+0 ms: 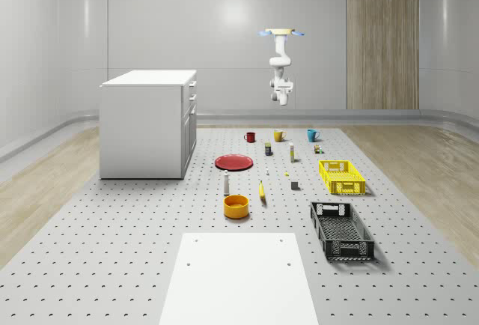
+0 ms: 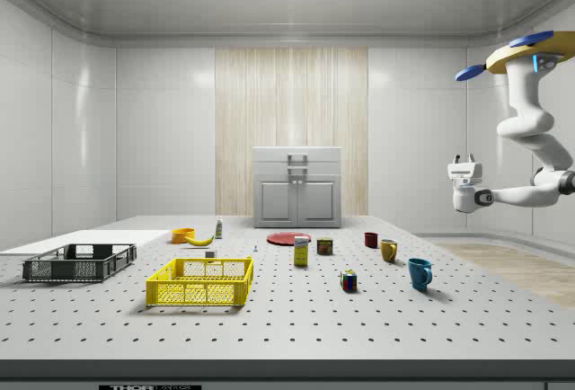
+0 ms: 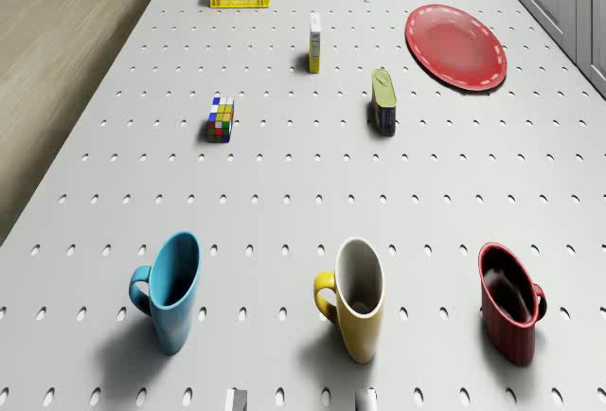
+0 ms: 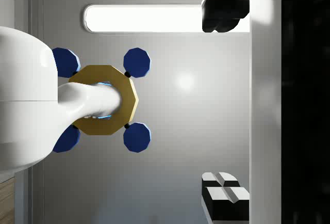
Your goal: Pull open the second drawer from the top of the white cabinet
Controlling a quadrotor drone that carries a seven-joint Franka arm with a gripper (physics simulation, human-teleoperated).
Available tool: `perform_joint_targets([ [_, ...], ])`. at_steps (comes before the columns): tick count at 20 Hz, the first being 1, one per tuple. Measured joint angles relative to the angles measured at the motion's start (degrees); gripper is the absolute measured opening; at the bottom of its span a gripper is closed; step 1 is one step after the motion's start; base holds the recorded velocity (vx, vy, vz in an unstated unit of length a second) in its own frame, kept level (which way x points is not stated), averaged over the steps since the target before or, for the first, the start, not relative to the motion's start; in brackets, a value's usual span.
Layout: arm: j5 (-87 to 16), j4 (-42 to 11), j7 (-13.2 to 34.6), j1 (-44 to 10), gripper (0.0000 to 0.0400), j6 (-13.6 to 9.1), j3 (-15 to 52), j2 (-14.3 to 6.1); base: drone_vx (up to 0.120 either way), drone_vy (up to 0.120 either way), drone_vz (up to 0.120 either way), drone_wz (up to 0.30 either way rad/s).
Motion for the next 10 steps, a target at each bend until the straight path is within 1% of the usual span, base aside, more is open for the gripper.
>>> perform_joint_targets([
  [2, 0.02, 2.39, -0.04, -0.06, 0.0347, -2.10, 0.03, 0.20, 0.000, 0.000, 0.000, 0.000],
  [4, 0.04, 4.85, -0.07, -0.11, 0.0329, -3.95, 0.06, 0.72, 0.000, 0.000, 0.000, 0.000],
  [5, 0.05, 6.09, -0.08, -0.13, 0.0322, -4.80, 0.07, 1.06, 0.000, -0.040, 0.000, 0.000],
  [6, 0.06, 7.33, -0.09, -0.16, 0.0317, -5.61, 0.08, 1.45, 0.000, -0.120, 0.000, 0.000],
  [10, 0.09, 11.83, -0.12, -0.23, 0.0306, -8.32, 0.13, 3.06, 0.120, -0.120, 0.000, 0.000],
])
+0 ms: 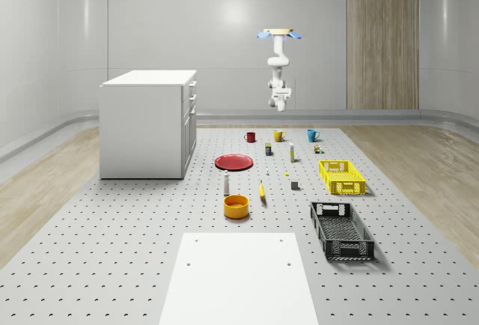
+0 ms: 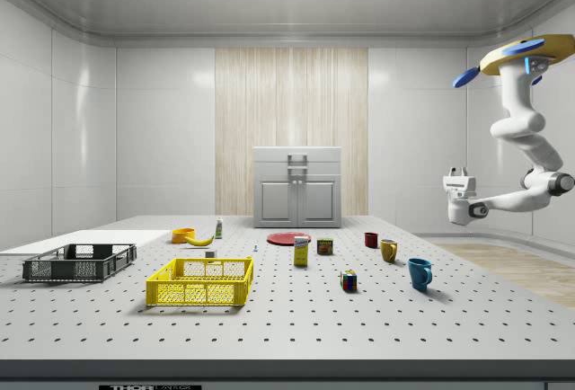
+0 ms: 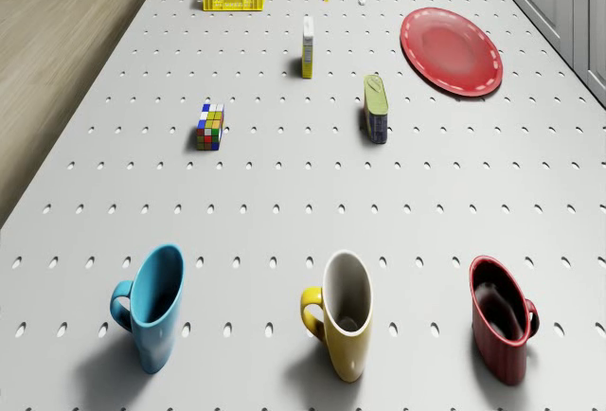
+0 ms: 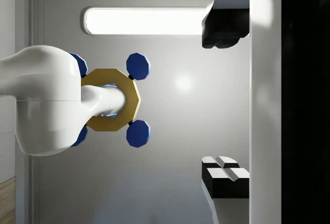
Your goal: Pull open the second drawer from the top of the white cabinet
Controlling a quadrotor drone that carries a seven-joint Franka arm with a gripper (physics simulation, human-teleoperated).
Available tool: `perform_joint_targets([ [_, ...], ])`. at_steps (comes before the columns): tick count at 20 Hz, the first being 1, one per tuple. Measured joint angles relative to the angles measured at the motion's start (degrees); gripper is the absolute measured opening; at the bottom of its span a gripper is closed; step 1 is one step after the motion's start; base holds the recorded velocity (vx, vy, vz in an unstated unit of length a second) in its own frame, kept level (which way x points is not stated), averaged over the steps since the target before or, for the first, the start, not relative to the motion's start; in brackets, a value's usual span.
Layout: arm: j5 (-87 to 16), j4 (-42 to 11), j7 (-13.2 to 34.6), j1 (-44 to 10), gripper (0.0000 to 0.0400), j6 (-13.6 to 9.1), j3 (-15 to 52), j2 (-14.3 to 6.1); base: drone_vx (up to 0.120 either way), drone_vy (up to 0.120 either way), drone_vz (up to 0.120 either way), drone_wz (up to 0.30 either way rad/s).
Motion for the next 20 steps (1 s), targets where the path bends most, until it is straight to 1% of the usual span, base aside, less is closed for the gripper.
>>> perform_joint_targets([
  [3, 0.02, 2.36, -0.02, -0.04, 0.0303, -1.33, 0.03, 0.90, 0.120, -0.120, 0.000, 0.000],
  [4, 0.02, 2.93, -0.02, -0.05, 0.0302, -1.64, 0.03, 1.11, 0.120, -0.120, 0.080, 0.000],
  [8, 0.04, 4.38, -0.04, -0.10, 0.0301, -2.38, 0.06, 1.65, 0.120, -0.120, 0.120, 0.000],
  [12, 0.05, 4.95, -0.05, -0.14, 0.0300, -2.60, 0.08, 1.81, 0.120, -0.120, 0.120, 0.000],
  [20, 0.05, 5.09, -0.08, -0.20, 0.0300, -2.47, 0.13, 1.74, 0.120, -0.120, 0.000, 0.000],
])
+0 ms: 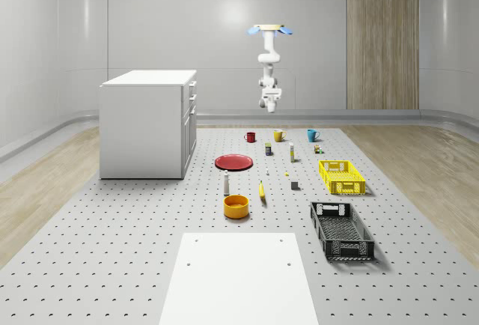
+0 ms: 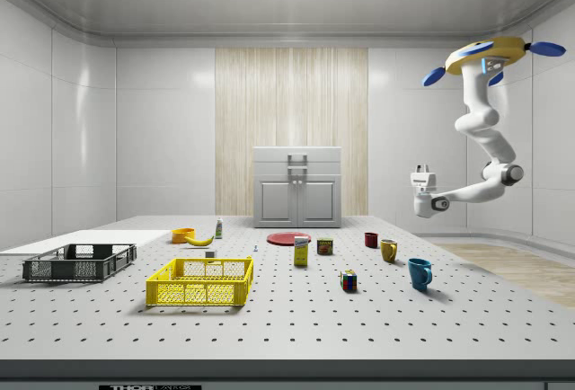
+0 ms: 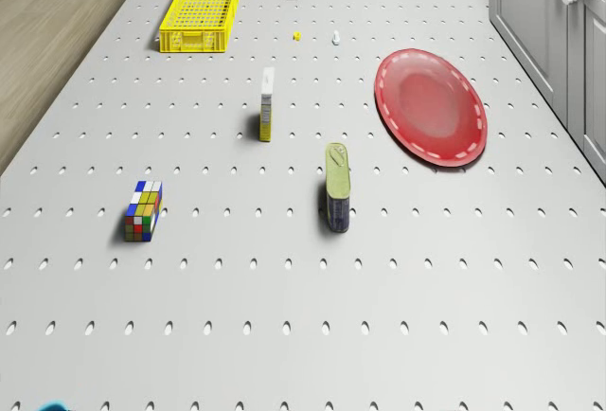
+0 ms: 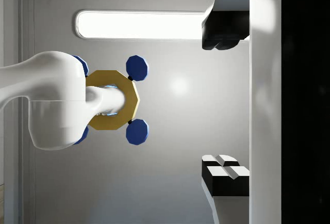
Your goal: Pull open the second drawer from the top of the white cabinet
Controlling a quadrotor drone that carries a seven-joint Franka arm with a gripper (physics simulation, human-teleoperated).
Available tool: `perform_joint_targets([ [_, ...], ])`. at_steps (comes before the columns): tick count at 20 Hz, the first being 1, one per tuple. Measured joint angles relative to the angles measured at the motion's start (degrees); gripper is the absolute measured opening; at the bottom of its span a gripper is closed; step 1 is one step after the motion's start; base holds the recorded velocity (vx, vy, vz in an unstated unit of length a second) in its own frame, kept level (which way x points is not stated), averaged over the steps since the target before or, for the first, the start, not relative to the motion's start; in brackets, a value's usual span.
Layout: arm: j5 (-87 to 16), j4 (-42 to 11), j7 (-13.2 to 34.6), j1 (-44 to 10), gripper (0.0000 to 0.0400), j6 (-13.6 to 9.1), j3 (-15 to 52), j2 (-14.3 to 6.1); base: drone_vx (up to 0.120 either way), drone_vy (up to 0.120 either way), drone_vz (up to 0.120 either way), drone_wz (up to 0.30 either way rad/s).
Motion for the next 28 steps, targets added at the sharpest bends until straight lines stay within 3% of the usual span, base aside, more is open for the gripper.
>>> perform_joint_targets([
  [6, 0.61, -0.13, -0.04, 0.03, 0.0300, 0.22, -0.33, -0.15, 0.120, -0.120, 0.000, 0.000],
  [11, 30.96, -5.82, -4.76, 4.65, 0.0307, -0.22, -19.93, -0.51, 0.120, -0.120, 0.000, 0.000],
  [16, 48.50, -13.87, -7.84, 9.53, 0.0305, -0.01, -31.55, -1.81, 0.120, -0.120, 0.000, 0.000],
  [28, 58.14, -20.63, -9.06, 17.15, 0.0300, 2.82, -40.61, -5.38, 0.120, -0.120, 0.000, 0.000],
])
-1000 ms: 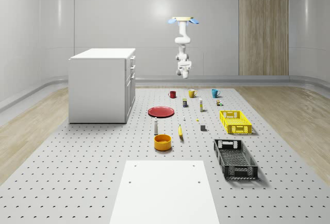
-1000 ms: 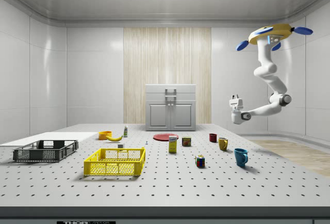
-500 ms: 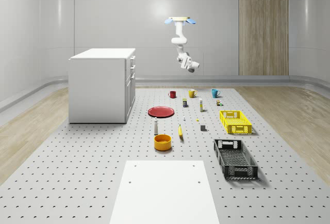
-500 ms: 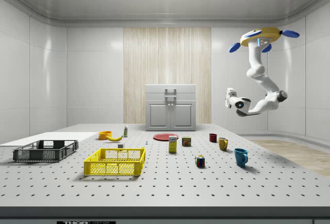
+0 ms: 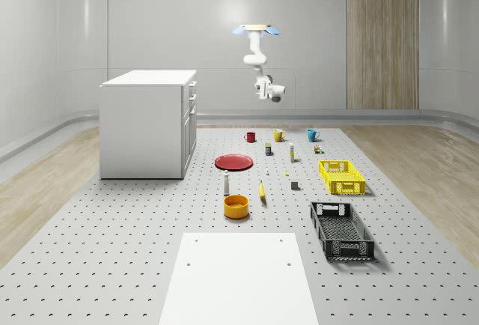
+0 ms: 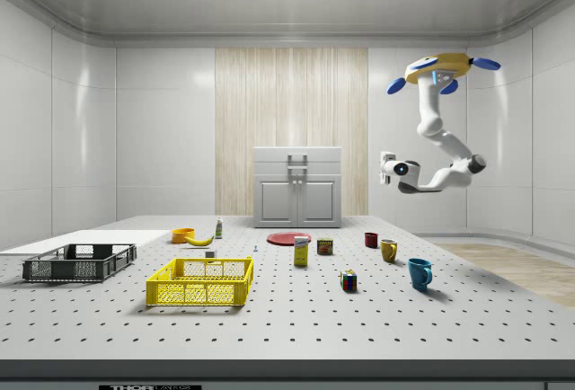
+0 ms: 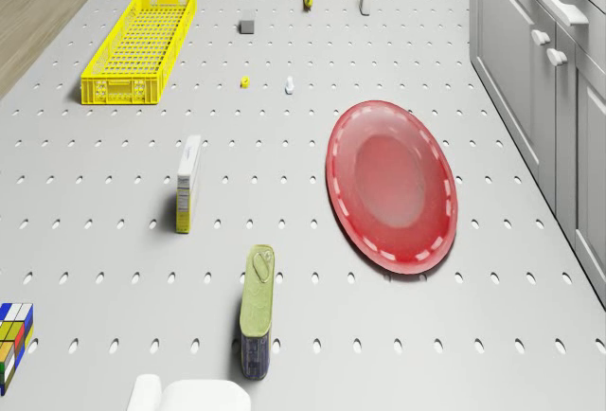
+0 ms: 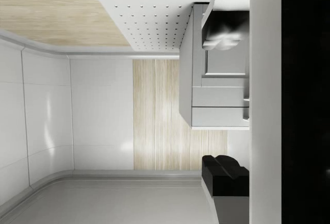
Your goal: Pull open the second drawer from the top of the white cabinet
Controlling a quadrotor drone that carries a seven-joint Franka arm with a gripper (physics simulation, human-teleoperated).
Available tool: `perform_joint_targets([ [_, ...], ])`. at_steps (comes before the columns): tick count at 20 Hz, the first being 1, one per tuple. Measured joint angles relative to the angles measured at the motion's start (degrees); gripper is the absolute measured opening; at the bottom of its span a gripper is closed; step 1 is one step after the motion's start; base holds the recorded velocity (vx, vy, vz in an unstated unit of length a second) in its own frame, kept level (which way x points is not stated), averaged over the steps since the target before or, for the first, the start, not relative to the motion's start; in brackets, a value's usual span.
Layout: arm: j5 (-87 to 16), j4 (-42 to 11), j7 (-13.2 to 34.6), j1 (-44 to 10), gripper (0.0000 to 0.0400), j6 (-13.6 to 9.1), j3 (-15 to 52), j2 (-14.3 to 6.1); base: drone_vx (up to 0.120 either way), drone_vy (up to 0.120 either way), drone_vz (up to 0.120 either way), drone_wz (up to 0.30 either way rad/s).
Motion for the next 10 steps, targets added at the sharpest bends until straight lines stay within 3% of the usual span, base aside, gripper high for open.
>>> perform_joint_targets([
  [10, -0.63, -1.07, 1.14, 4.21, 0.0300, 2.97, -2.67, -2.81, 0.120, -0.116, 0.000, 0.000],
])
